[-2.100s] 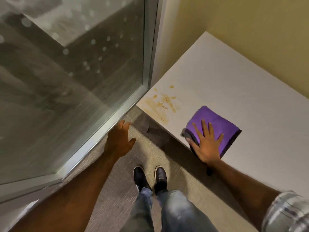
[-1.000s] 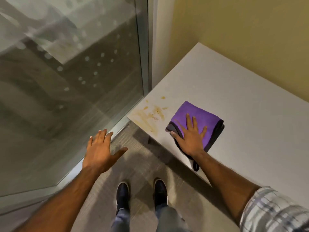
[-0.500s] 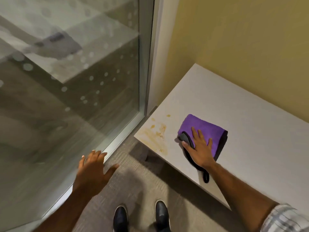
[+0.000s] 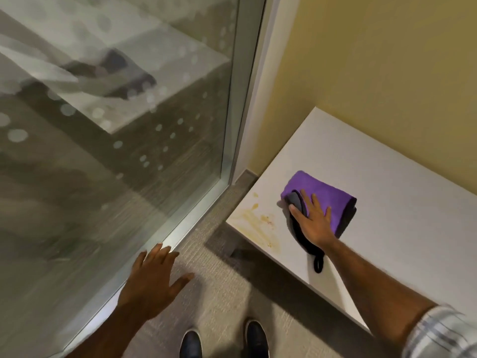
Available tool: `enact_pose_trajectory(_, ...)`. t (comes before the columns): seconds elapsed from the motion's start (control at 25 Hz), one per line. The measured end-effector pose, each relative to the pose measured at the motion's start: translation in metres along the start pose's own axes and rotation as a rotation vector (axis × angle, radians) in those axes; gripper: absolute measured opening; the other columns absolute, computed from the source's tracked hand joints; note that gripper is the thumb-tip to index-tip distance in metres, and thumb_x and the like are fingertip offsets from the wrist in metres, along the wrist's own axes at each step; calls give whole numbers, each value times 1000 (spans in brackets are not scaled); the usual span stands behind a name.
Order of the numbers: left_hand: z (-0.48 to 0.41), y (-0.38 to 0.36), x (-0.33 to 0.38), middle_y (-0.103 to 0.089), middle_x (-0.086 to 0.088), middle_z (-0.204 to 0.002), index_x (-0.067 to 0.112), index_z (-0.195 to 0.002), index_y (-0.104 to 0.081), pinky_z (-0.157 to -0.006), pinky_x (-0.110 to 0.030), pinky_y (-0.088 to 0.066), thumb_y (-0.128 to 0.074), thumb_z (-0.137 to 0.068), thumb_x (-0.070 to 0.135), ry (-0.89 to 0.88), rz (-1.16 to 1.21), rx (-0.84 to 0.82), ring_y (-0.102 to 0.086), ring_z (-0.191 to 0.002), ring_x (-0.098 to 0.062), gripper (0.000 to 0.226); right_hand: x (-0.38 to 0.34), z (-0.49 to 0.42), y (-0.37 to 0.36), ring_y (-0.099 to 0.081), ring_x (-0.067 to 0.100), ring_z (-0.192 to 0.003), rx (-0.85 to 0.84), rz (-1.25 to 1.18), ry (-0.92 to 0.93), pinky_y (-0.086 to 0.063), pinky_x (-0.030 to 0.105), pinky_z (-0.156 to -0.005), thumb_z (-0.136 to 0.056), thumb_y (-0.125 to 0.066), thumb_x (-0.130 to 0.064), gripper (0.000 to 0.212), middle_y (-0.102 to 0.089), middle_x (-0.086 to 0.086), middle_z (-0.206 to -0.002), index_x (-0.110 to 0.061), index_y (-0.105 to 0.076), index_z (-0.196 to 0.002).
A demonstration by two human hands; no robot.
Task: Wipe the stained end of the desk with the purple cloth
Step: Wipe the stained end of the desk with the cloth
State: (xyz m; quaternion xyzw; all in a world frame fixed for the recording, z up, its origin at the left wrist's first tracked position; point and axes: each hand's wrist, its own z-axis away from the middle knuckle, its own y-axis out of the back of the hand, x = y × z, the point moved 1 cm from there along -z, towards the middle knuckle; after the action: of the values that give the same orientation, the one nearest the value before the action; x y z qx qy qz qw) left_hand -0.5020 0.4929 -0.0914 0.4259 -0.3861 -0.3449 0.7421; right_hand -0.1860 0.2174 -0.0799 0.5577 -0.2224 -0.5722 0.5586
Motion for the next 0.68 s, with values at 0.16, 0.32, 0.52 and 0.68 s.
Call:
enact_pose_trajectory(0.16, -11, 4, -4, -31, 4, -159, 29, -149, -31, -123, -42, -11, -9, -74, 90, -65, -33, -63, -15, -150, -16, 99, -60, -20, -22, 7, 22, -153, -62, 91, 141, 17, 56, -115, -88, -25, -76, 84, -9, 0, -167, -32, -4, -157)
enact_pose_trajectory(0.32, -19, 11, 5, -36, 4, -157, 30, -148, -33, -122, -43, -14, -13, -76, 89, -103, -39, -59, -22, -149, -17, 96, -32, 23, -24, 1, 15, -154, -92, 24, 371, 10, 53, -121, -81, -15, -87, 84, -16, -9, -165, -44, -10, -153)
enact_pose_trajectory(0.52, -20, 4, -8, -44, 3, -152, 29, -147, -34, -119, -41, -21, -11, -78, 88, -160, -107, -71, -33, -143, -17, 94, -21, -15, -12, -2, 21, -154, 66, 83, 93, 5, 53, -120, -89, -20, -76, 84, -14, 1, -166, -28, -10, -157)
enact_pose_trajectory(0.68, -17, -20, -13, -41, 0, -154, 28, -148, -34, -119, -44, -20, -5, -74, 89, -134, -107, -118, -30, -145, -21, 100, -67, -67, -24, 3, 25, -154, 43, 133, 48, 9, 59, -117, -93, -25, -71, 82, -6, 0, -167, -21, -12, -157)
